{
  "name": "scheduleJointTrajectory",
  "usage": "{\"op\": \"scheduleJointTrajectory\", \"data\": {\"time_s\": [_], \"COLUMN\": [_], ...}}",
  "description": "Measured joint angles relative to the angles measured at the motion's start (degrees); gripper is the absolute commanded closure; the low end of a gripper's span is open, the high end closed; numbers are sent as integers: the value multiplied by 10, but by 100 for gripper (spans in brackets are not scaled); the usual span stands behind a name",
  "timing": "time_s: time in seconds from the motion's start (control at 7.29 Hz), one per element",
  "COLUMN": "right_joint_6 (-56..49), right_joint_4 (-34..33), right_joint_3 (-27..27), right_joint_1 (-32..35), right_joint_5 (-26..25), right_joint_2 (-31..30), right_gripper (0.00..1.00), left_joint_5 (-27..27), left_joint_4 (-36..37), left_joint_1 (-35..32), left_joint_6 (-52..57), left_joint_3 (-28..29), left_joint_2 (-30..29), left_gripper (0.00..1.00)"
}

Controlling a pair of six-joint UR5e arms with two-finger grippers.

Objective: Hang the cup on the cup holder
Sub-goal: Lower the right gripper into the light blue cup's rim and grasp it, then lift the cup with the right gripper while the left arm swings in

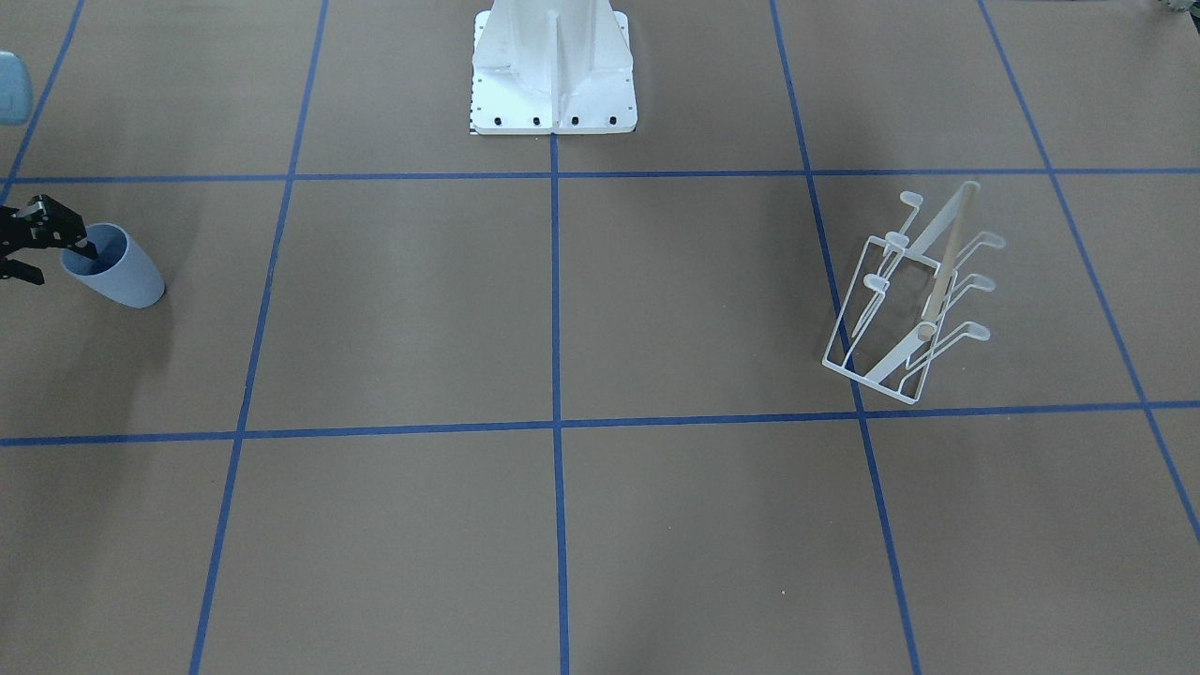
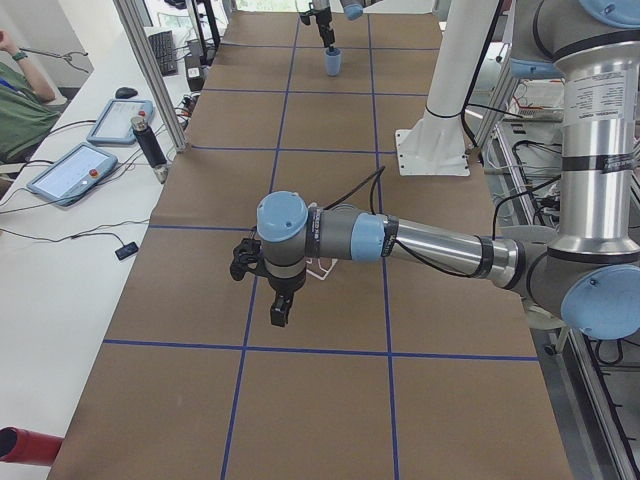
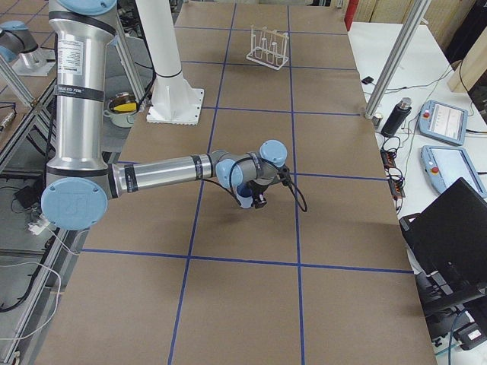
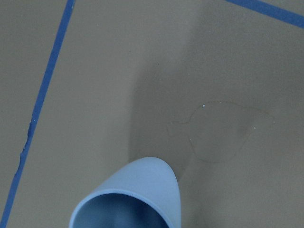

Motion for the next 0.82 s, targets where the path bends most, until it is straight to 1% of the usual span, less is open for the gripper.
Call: {"op": "scheduleJointTrajectory", "data": {"time_s": [0.41,0.55,0.69,0.82], "right_joint_6": [-2,-1,2,20], "right_joint_4": [1,1,3,21], "right_joint_3": [3,17,33,46], "right_joint_1": [-5,-2,9,23], "right_joint_5": [1,19,59,101], "right_joint_2": [2,2,1,4], "right_gripper": [100,100,100,100], "left_joint_5": [-1,-1,-1,-4], "left_joint_4": [0,-1,-1,-2], "left_joint_1": [0,0,0,1], "left_joint_6": [1,1,-1,-3], "left_joint_3": [-1,-2,-7,-13], "left_joint_2": [0,-1,-3,-7], "left_gripper": [2,2,2,2]}}
